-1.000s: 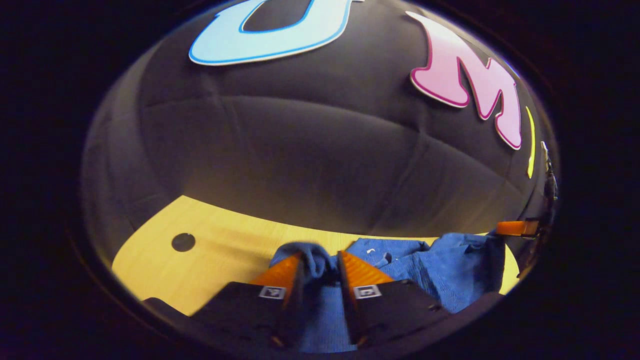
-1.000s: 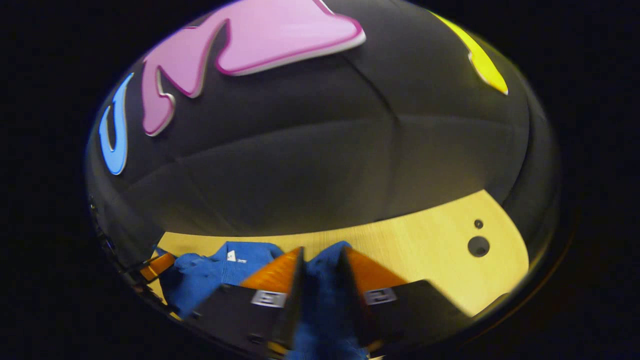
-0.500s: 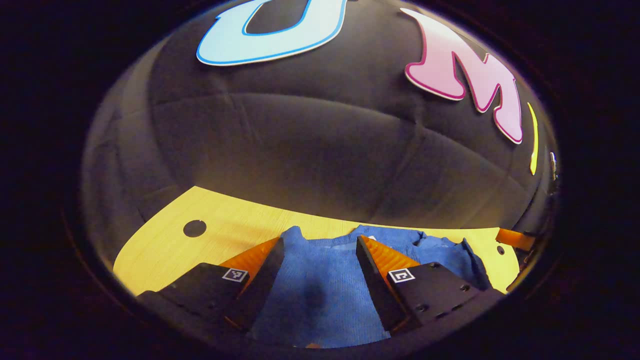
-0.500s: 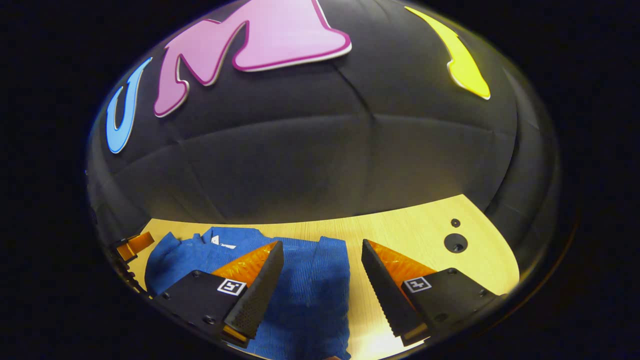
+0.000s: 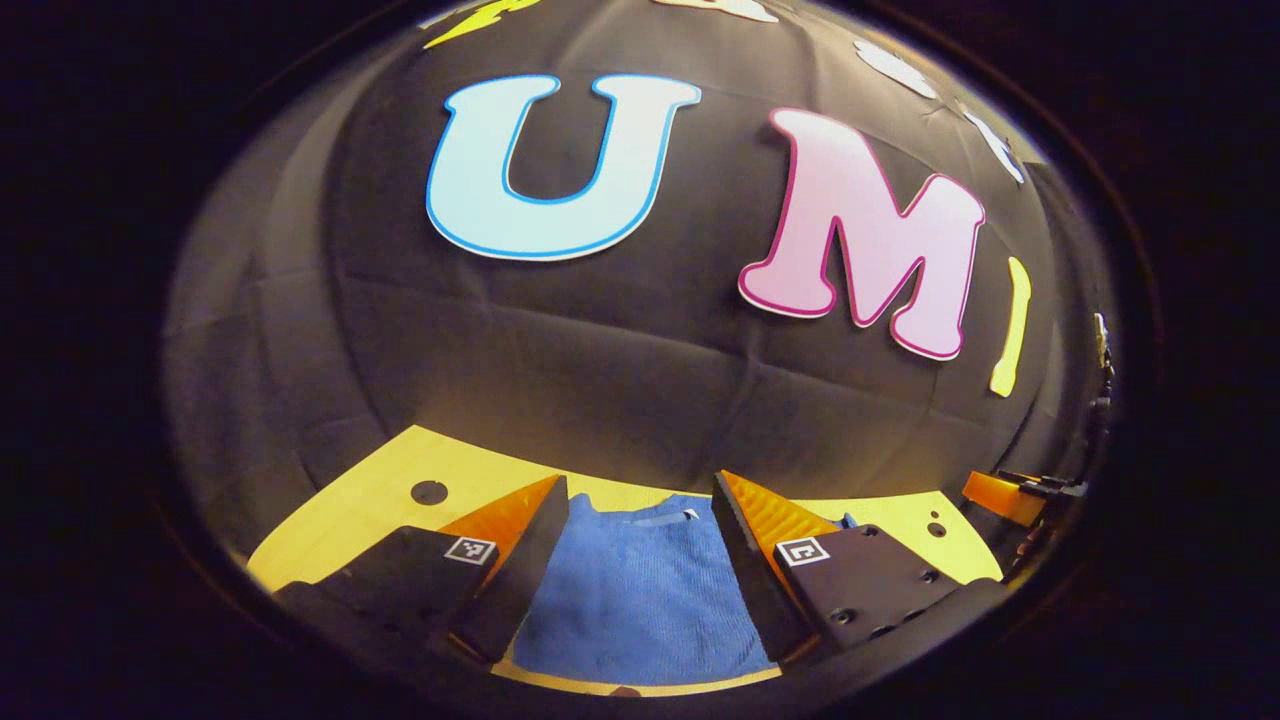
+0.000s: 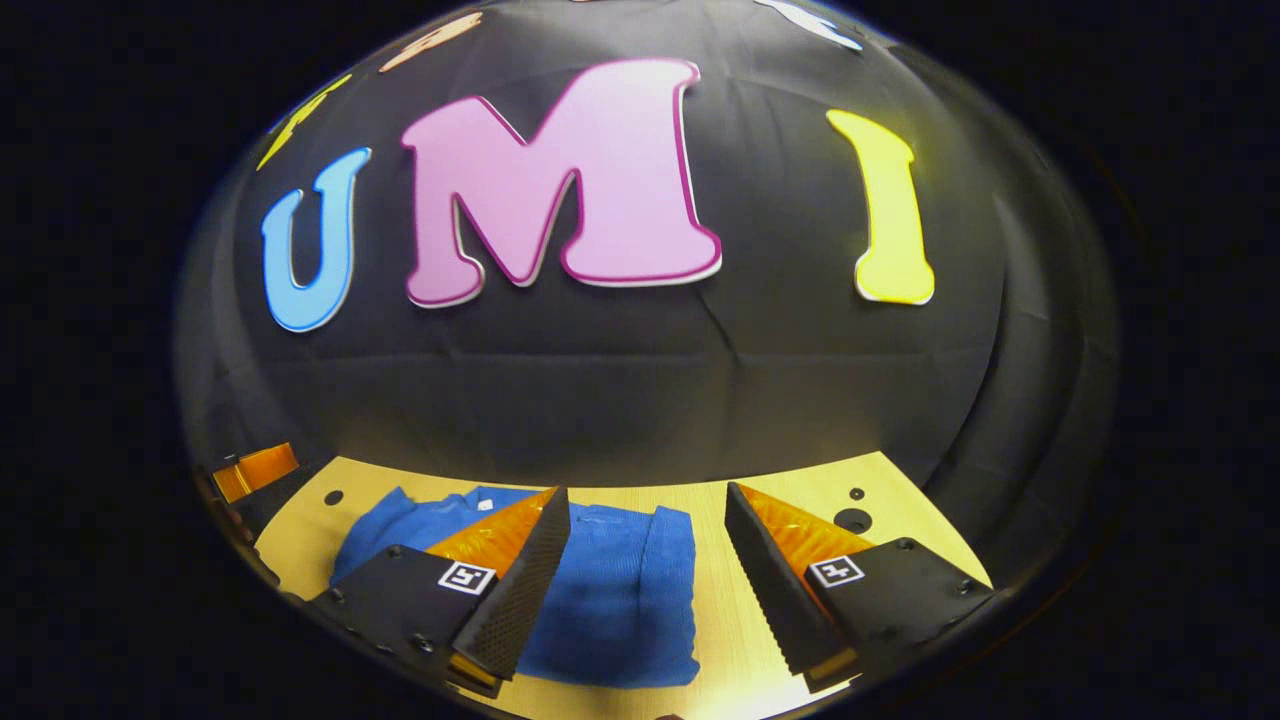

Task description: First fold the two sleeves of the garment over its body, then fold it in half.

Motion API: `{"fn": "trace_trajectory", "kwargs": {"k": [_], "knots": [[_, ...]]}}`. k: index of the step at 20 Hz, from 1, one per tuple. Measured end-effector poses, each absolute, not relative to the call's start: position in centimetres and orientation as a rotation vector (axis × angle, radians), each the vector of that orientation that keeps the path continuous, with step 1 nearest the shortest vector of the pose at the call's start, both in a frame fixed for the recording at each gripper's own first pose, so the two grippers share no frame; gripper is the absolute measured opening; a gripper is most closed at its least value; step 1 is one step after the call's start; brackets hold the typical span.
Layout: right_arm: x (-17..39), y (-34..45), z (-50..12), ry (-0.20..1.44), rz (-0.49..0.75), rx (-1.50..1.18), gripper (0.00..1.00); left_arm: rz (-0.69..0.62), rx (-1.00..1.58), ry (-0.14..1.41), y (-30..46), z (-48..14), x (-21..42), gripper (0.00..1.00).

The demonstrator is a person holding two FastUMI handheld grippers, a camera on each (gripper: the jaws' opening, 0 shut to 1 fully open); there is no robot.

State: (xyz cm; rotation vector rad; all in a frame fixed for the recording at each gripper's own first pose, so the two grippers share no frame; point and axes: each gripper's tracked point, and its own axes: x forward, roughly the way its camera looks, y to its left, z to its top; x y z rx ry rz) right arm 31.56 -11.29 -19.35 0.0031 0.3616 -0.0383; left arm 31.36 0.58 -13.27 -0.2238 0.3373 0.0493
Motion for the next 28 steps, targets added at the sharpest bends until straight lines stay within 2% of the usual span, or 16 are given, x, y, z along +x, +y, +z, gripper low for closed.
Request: {"fn": "trace_trajectory", "kwargs": {"k": [4, 5, 6, 8, 10, 13, 19, 22, 24, 28], "knots": [[26.5, -9.6, -14.9, 0.281, -0.041, -0.018, 0.98, 0.028, -0.225, 0.263, 1.1, -9.0, 25.8, 0.84], [24.8, -9.4, -13.8, 0.258, -0.051, -0.030, 0.98, 0.025, -0.216, 0.252, 1.2, -8.3, 24.1, 0.87], [23.4, -9.0, -13.1, 0.246, -0.052, -0.032, 0.98, 0.028, -0.199, 0.238, 1.4, -7.6, 22.4, 0.84], [19.1, -7.9, -11.0, 0.213, -0.039, -0.008, 0.98, 0.061, -0.167, 0.191, 1.9, -6.6, 19.0, 0.84], [15.5, -7.0, -9.5, 0.164, -0.021, 0.014, 0.98, 0.033, -0.148, 0.108, 0.8, -4.6, 14.9, 0.83], [10.0, -4.8, -7.6, 0.087, 0.038, 0.034, 0.97, 0.005, -0.167, 0.086, -0.7, -3.7, 7.3, 0.81], [-0.9, -1.7, -8.5, 0.131, 0.133, -0.123, 0.96, -0.017, -0.110, 0.049, -2.4, -2.2, -3.3, 0.82], [-3.7, 0.4, -9.0, 0.166, 0.163, -0.087, 0.97, -0.046, -0.052, 0.065, -4.3, -2.7, -5.3, 0.82], [-3.9, 1.9, -8.8, 0.184, 0.206, -0.065, 0.97, -0.047, -0.054, 0.053, -4.5, -2.3, -6.0, 0.82], [-3.4, 2.5, -8.5, 0.191, 0.207, -0.039, 0.97, -0.046, -0.071, 0.031, -4.0, -1.3, -5.4, 0.83]]}}
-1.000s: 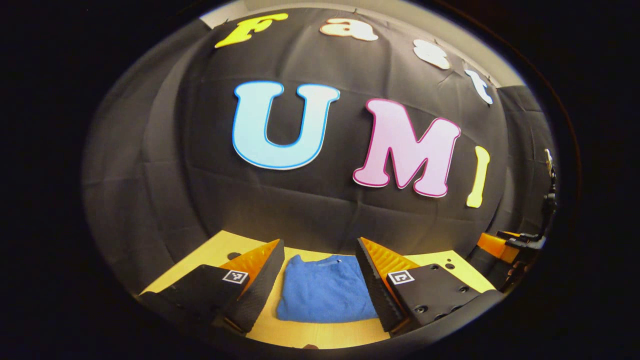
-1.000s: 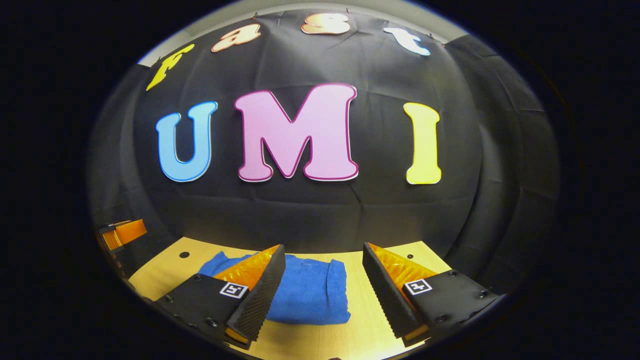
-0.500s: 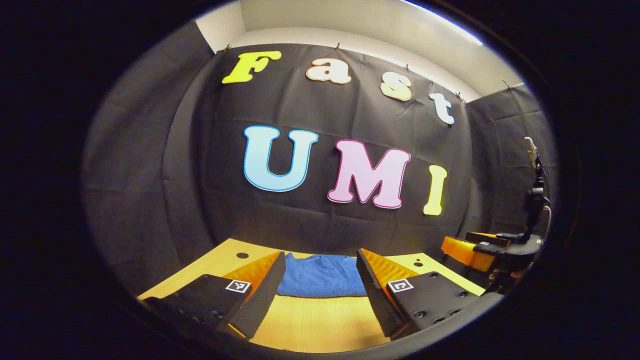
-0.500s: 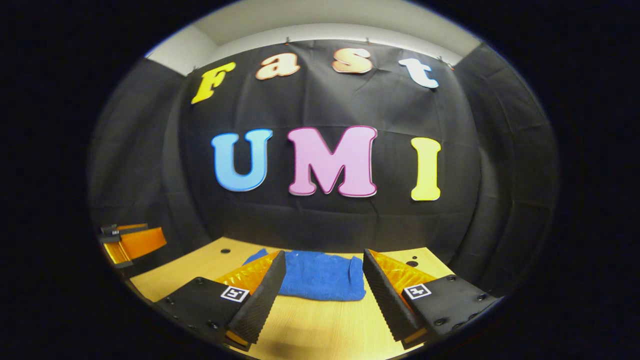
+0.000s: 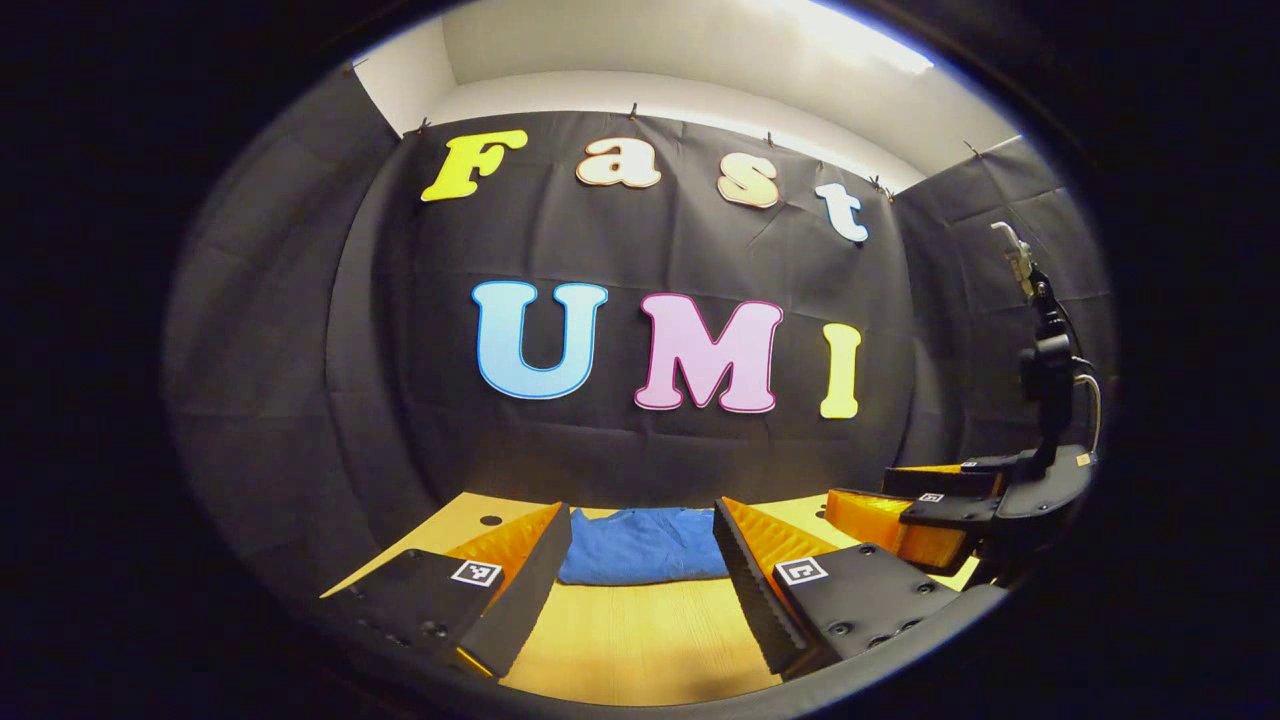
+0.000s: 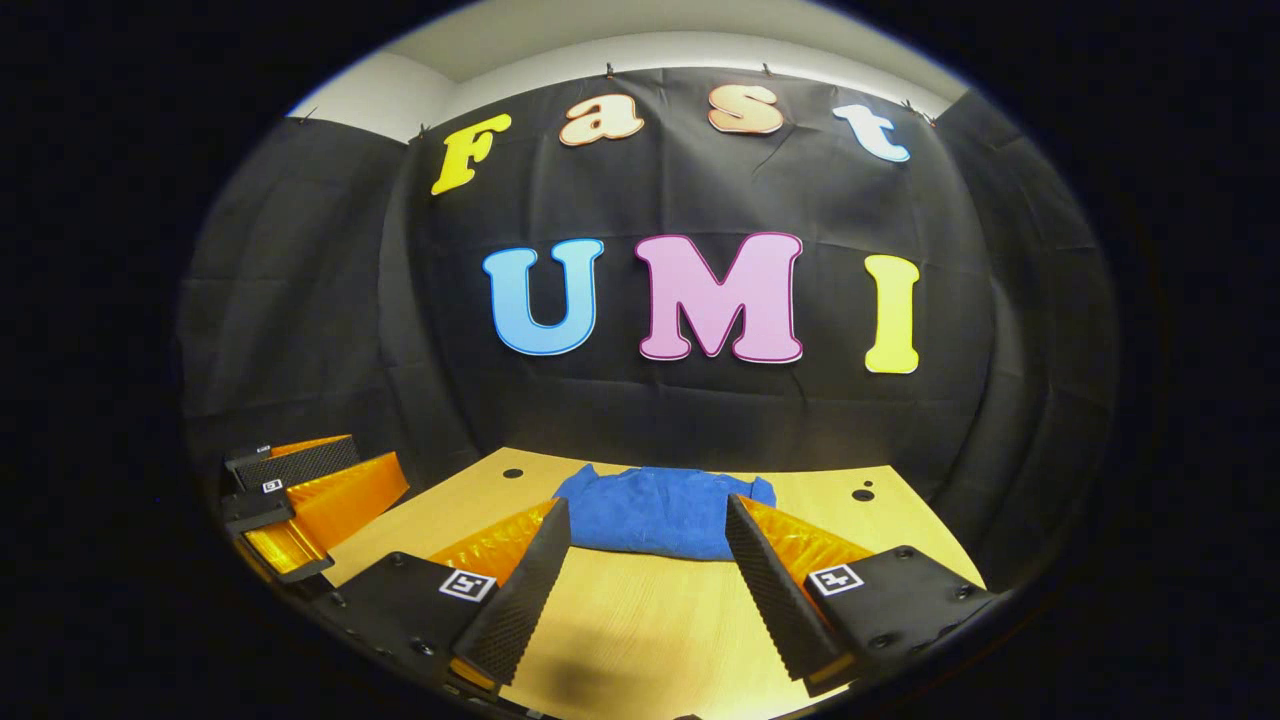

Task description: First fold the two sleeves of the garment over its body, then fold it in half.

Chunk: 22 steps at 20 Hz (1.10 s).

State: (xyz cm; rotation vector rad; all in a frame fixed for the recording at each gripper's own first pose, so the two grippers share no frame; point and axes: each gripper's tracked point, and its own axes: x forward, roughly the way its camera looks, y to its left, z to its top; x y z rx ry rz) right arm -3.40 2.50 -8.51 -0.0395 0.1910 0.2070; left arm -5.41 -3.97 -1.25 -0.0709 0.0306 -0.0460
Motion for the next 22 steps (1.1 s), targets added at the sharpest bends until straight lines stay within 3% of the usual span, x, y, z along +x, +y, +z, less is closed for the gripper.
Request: {"fn": "trace_trajectory", "kwargs": {"k": [14, 22], "knots": [[-2.4, 0.9, -6.0, 0.092, 0.145, -0.107, 0.97, 0.041, -0.108, -0.018, 0.8, 1.1, -4.5, 0.82], [-3.3, 1.1, -6.8, 0.114, 0.136, -0.111, 0.97, 0.051, -0.126, 0.008, 1.8, 0.5, -4.6, 0.81]]}}
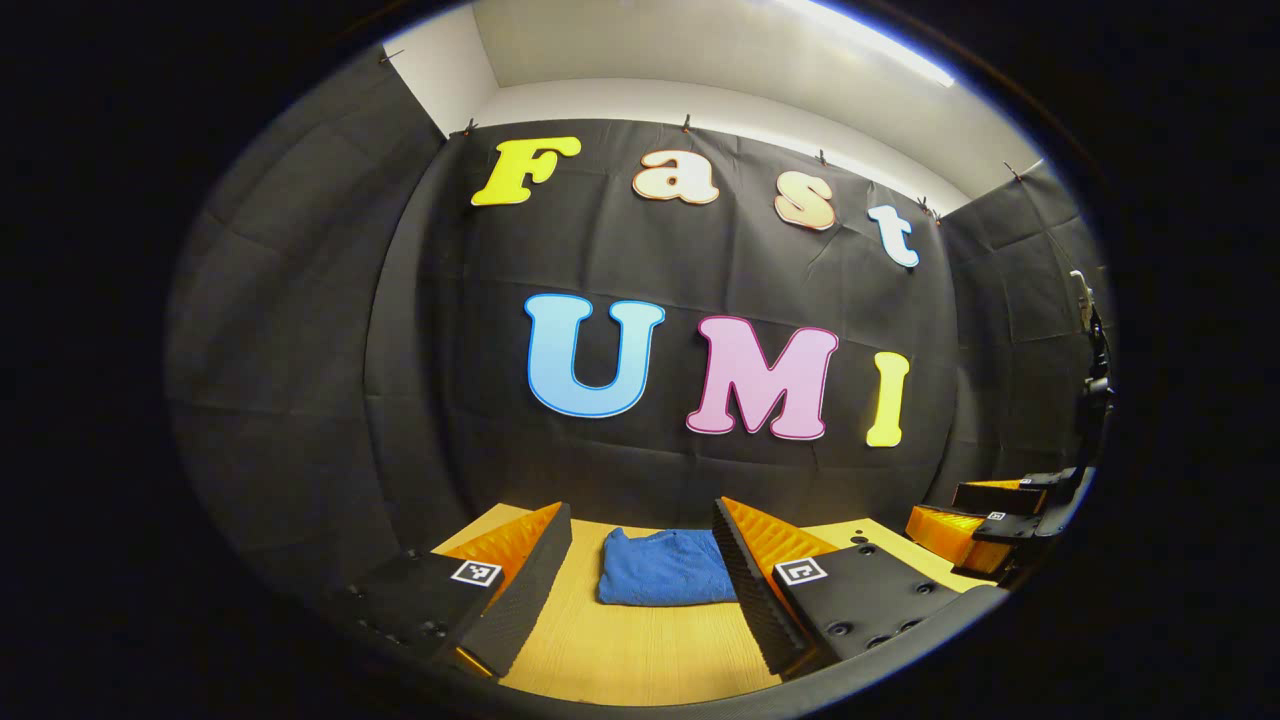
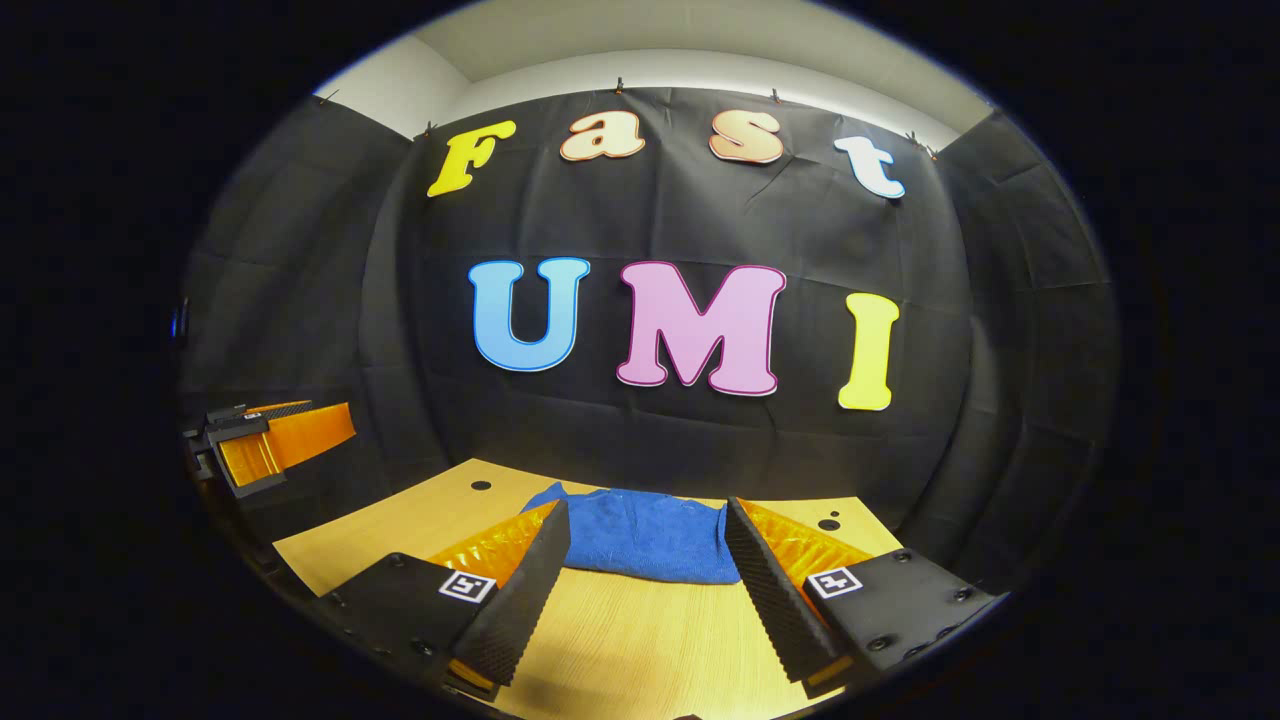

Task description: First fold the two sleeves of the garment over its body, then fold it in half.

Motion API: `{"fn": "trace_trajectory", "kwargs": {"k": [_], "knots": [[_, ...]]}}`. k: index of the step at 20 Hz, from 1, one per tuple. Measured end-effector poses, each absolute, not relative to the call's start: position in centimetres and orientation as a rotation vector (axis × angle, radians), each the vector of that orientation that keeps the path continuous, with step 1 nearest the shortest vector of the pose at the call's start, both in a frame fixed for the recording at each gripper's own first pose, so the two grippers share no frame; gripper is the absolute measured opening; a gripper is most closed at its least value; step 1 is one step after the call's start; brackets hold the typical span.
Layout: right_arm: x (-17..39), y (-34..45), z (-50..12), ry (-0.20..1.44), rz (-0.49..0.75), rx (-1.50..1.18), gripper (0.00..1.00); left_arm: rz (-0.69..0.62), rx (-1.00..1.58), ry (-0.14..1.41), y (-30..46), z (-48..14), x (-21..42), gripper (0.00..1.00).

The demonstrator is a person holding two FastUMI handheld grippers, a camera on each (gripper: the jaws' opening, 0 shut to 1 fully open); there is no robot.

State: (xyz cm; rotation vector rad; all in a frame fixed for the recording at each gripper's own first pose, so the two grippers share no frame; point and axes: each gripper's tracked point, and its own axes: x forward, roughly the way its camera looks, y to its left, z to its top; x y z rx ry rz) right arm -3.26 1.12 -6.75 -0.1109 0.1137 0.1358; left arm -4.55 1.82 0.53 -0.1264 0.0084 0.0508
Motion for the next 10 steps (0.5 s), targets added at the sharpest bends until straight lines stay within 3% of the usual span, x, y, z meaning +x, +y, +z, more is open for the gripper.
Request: {"fn": "trace_trajectory", "kwargs": {"k": [10], "knots": [[-3.7, -1.8, -6.4, 0.109, 0.076, -0.034, 0.97, 0.021, -0.087, 0.008, 0.2, 1.1, -5.1, 0.81]]}}
